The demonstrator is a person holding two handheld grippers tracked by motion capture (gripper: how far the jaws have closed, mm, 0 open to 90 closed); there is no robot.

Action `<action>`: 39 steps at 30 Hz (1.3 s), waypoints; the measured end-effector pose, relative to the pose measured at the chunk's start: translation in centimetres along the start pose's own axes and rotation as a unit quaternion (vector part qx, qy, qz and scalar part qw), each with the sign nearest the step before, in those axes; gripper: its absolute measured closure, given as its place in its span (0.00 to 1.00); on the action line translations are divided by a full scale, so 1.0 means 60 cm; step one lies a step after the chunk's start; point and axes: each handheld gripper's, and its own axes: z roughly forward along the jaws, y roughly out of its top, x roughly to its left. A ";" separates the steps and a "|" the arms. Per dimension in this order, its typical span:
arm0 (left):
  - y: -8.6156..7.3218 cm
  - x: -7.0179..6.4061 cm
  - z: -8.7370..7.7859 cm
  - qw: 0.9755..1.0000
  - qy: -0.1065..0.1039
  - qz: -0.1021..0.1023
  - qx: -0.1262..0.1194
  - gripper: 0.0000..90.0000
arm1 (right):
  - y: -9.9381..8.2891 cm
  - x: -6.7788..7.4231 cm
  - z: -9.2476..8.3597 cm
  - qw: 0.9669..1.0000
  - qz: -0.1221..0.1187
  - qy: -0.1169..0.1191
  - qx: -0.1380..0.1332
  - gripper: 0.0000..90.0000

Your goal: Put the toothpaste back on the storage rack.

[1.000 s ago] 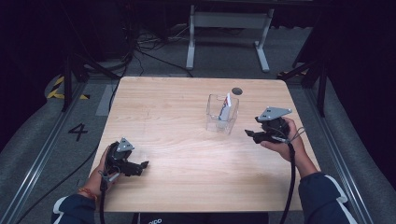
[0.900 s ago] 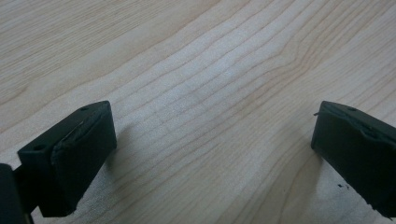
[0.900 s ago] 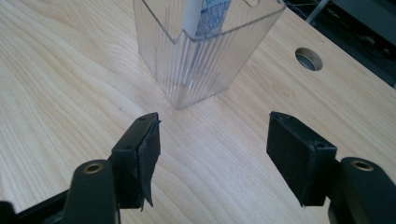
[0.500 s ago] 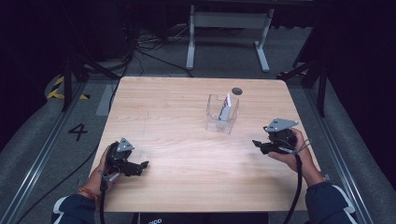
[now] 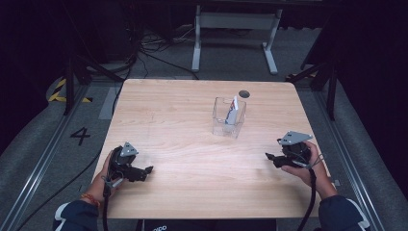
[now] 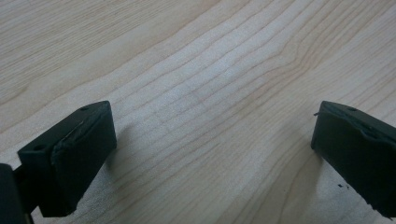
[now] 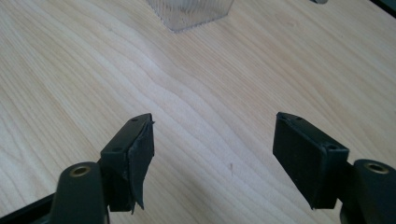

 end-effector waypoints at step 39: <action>0.000 -0.001 0.000 1.000 -0.003 -0.006 0.002 0.00 | -0.164 -0.016 -0.011 0.987 0.156 -0.003 -0.025 0.21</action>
